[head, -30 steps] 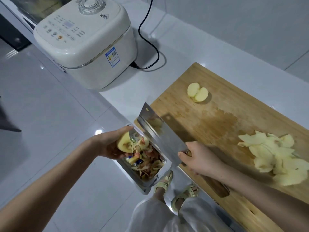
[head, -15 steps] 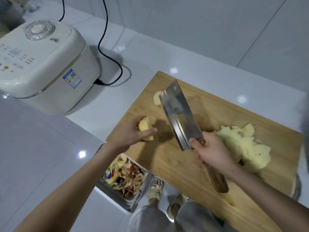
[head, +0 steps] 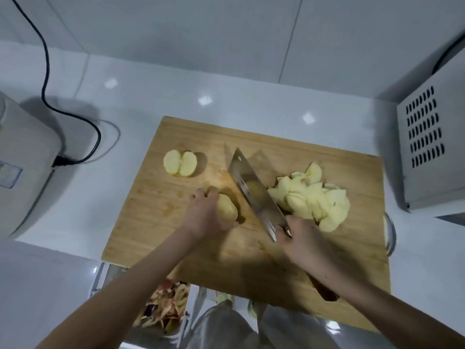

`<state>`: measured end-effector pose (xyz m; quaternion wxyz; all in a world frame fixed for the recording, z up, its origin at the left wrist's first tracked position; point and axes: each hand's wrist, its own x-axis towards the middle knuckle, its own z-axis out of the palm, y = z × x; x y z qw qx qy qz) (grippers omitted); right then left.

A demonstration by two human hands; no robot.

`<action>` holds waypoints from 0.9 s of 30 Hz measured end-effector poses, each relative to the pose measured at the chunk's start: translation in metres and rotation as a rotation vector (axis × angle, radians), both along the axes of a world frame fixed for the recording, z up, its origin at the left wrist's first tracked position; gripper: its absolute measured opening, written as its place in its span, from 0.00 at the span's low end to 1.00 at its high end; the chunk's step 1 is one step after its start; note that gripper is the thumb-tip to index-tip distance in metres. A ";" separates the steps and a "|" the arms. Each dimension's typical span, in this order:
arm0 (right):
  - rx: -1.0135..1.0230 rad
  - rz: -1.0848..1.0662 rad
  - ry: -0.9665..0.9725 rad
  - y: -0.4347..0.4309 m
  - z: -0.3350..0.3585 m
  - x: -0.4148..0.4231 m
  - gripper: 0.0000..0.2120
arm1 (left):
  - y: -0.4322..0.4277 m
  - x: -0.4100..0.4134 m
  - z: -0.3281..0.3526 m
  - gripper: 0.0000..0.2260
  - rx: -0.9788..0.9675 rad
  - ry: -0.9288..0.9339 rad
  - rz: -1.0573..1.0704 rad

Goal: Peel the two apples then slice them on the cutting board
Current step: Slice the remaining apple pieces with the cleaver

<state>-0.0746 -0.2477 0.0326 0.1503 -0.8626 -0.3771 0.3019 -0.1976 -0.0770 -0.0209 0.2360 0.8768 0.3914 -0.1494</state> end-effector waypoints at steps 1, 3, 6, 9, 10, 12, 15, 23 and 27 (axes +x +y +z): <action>-0.002 0.006 -0.008 -0.002 -0.001 -0.001 0.16 | 0.000 0.001 0.001 0.39 -0.033 -0.014 -0.002; -0.011 0.017 -0.034 -0.005 -0.003 -0.002 0.14 | -0.003 0.005 0.001 0.36 -0.085 -0.040 -0.006; -0.039 0.026 -0.091 -0.007 -0.004 0.001 0.09 | -0.008 0.013 -0.005 0.34 -0.086 -0.117 -0.031; -0.047 0.050 -0.118 -0.010 -0.003 0.004 0.08 | -0.014 0.015 -0.008 0.34 -0.062 -0.163 -0.067; -0.049 0.056 -0.120 -0.012 -0.003 0.004 0.08 | -0.015 0.013 -0.008 0.34 -0.042 -0.182 -0.074; -0.060 0.074 -0.140 -0.014 -0.002 0.003 0.08 | -0.018 0.009 -0.006 0.32 0.032 -0.293 -0.132; -0.066 0.115 -0.180 -0.017 -0.001 0.002 0.08 | -0.014 0.005 -0.011 0.22 0.108 -0.494 -0.328; -0.211 0.209 -0.128 -0.006 0.000 0.007 0.09 | -0.005 0.010 -0.017 0.15 0.109 -0.514 -0.562; -0.178 0.177 -0.121 0.004 -0.011 0.005 0.08 | -0.004 0.008 -0.020 0.14 0.138 -0.536 -0.592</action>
